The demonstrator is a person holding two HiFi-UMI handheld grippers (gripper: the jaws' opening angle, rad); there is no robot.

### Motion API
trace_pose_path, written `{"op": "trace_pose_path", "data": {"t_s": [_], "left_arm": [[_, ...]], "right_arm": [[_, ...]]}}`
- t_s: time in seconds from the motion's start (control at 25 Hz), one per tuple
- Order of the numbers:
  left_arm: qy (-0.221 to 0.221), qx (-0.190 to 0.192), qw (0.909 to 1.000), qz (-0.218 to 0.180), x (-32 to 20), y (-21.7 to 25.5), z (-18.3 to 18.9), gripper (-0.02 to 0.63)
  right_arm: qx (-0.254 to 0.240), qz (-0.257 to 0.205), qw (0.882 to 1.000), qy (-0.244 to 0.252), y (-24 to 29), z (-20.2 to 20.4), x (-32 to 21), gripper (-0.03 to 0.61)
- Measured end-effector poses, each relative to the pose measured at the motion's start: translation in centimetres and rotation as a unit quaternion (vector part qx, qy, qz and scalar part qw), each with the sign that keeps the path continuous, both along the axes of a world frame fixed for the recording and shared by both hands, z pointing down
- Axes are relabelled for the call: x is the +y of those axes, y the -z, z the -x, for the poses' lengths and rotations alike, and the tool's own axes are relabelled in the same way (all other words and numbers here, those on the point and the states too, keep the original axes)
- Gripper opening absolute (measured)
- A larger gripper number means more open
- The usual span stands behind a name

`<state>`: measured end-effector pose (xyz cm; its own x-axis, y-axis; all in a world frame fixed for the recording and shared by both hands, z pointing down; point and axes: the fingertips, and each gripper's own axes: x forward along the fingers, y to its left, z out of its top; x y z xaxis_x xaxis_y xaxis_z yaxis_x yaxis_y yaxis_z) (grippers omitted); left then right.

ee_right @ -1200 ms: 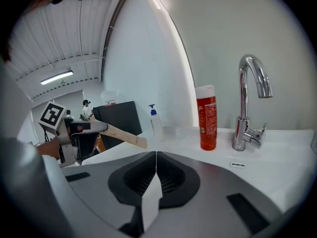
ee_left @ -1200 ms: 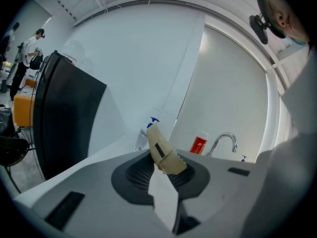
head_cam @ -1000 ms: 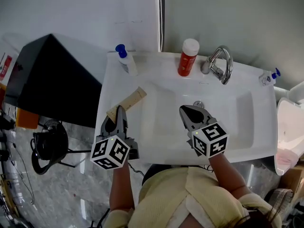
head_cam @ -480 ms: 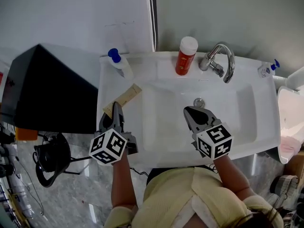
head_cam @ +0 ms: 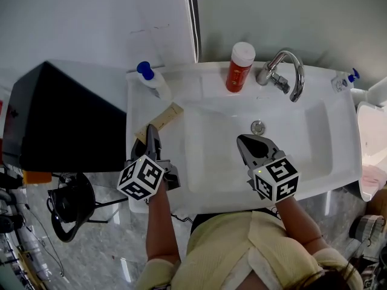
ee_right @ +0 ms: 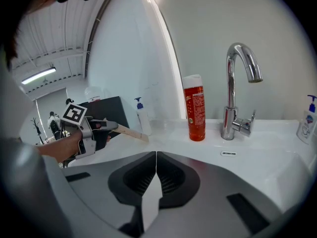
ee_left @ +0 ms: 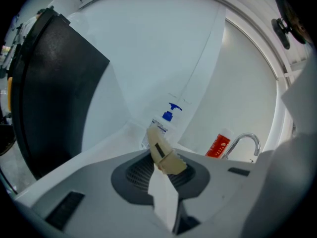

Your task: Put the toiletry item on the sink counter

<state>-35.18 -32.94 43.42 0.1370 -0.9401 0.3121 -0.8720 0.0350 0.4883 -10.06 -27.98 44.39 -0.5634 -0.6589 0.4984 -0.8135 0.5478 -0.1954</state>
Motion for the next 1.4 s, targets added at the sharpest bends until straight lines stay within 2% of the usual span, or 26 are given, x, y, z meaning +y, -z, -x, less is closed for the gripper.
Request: {"op": "trace_pose_path", "data": {"t_s": [0.32, 0.52, 0.76, 0.96, 1.08, 1.2, 1.4], "left_arm": [[-0.008, 0.012, 0.9996, 0.025, -0.8, -1.5, -0.1, 0.087], [-0.026, 0.003, 0.9978, 0.061, -1.4, -2.6, -0.1, 0.087], [-0.031, -0.049, 0.9935, 0.098, -1.6, -3.2, 0.2, 0.108], [-0.035, -0.113, 0.9856, 0.121, -1.6, -3.7, 0.4, 0.135], [-0.025, -0.188, 0.9739, 0.124, -1.7, -3.7, 0.9, 0.172], [-0.014, -0.270, 0.9550, 0.122, -1.7, -3.6, 1.5, 0.217], [0.003, -0.360, 0.9259, 0.115, -1.8, -3.4, 2.3, 0.273]], "right_arm": [[0.001, 0.007, 1.000, -0.010, -0.6, -0.6, 0.0, 0.028], [0.005, 0.008, 1.000, -0.012, -0.7, -0.9, 0.0, 0.028], [0.008, 0.008, 1.000, -0.010, -0.8, -0.9, -0.3, 0.028], [0.010, 0.009, 1.000, -0.006, -0.9, -0.7, -0.3, 0.027], [0.009, 0.010, 1.000, -0.002, -1.0, -0.4, -0.3, 0.028], [0.008, 0.011, 1.000, 0.000, -1.1, -0.3, -0.3, 0.028], [0.007, 0.011, 1.000, 0.000, -1.1, -0.3, -0.4, 0.026]]}}
